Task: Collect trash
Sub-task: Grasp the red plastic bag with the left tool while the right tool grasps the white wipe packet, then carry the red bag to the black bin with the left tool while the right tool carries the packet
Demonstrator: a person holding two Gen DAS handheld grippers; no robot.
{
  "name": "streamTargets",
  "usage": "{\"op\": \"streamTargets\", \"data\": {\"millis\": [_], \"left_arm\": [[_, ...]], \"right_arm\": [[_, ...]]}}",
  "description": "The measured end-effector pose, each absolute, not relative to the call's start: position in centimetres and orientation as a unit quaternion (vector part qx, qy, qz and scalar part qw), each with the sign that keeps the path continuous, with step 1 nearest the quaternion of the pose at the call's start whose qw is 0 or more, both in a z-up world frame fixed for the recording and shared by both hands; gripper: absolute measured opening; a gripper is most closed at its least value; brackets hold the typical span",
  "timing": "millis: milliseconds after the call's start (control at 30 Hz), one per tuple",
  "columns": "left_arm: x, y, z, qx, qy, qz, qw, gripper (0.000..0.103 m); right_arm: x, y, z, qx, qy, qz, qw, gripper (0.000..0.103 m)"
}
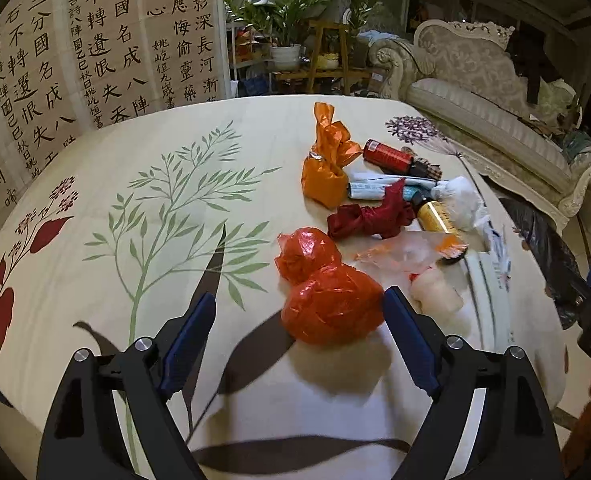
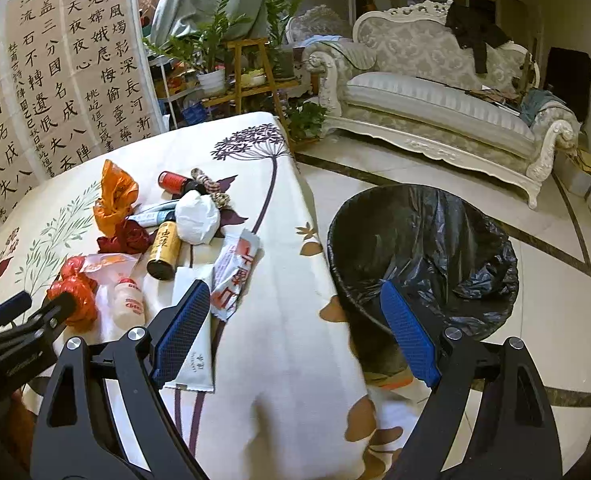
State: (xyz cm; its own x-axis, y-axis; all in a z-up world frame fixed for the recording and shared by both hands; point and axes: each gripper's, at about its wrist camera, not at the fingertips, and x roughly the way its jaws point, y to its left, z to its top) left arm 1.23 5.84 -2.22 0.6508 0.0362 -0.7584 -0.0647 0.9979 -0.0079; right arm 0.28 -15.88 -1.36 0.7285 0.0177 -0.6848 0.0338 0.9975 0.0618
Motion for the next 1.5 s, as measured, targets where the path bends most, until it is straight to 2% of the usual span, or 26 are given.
{"op": "streamTargets", "data": {"millis": [33, 100, 133, 167, 267, 400, 500, 600, 700, 767, 800, 833, 933, 1267, 1500], "left_arm": [[1.3, 6.0, -2.3, -0.019, 0.418, 0.026, 0.908, 0.082], [1.4, 6.4, -2.3, -0.028, 0.421, 0.013, 0.907, 0.062], [1.4, 6.6, -2.4, -0.037, 0.424, -0.003, 0.905, 0.057], [1.4, 7.0, -2.4, -0.051, 0.427, -0.018, 0.903, 0.046], [1.1, 7.6, -2.6, -0.069, 0.428, -0.027, 0.901, 0.039], [0.3, 7.6, -2.4, -0.047, 0.419, -0.015, 0.907, 0.036], [0.0, 8.1, -2.3, -0.047, 0.419, -0.013, 0.907, 0.036], [-0.3, 8.7, -2.3, -0.050, 0.420, -0.013, 0.906, 0.036], [-0.8, 9.2, -2.3, -0.049, 0.418, -0.011, 0.907, 0.035], [-1.0, 9.4, -2.2, -0.049, 0.416, -0.012, 0.908, 0.035], [-1.0, 9.5, -2.3, -0.049, 0.415, -0.012, 0.909, 0.035], [-1.1, 9.6, -2.3, -0.050, 0.414, -0.012, 0.909, 0.035], [-1.3, 9.8, -2.3, -0.055, 0.413, -0.012, 0.909, 0.034], [-2.3, 9.7, -1.1, -0.058, 0.400, -0.023, 0.914, 0.033], [-2.6, 6.5, 1.1, -0.049, 0.377, -0.065, 0.923, 0.033]], "right_arm": [[0.3, -15.7, -1.4, 0.033, 0.370, -0.002, 0.929, 0.085], [0.2, -15.1, -1.5, 0.029, 0.372, 0.003, 0.928, 0.085], [0.2, -14.8, -1.6, 0.027, 0.373, 0.007, 0.927, 0.085], [0.2, -14.4, -1.7, 0.025, 0.375, 0.011, 0.927, 0.085], [0.1, -13.5, -1.9, 0.019, 0.379, 0.019, 0.925, 0.085], [-0.2, -12.1, -2.3, 0.009, 0.386, 0.032, 0.922, 0.085], [-0.4, -11.2, -2.7, 0.001, 0.392, 0.041, 0.919, 0.078], [-0.5, -10.3, -3.1, -0.008, 0.398, 0.045, 0.916, 0.076], [-0.5, -9.5, -3.6, -0.019, 0.406, 0.048, 0.912, 0.064], [-0.5, -8.9, -4.0, -0.023, 0.412, 0.050, 0.910, 0.063], [-0.6, -8.7, -4.2, -0.026, 0.413, 0.051, 0.909, 0.058], [-0.6, -8.4, -4.5, -0.029, 0.417, 0.053, 0.907, 0.047], [-0.9, -8.1, -4.6, -0.039, 0.412, 0.053, 0.909, 0.034], [-2.2, -9.0, -2.1, -0.025, 0.381, 0.061, 0.922, 0.033], [-2.1, -13.6, 0.1, 0.003, 0.352, 0.020, 0.936, 0.033]]}}
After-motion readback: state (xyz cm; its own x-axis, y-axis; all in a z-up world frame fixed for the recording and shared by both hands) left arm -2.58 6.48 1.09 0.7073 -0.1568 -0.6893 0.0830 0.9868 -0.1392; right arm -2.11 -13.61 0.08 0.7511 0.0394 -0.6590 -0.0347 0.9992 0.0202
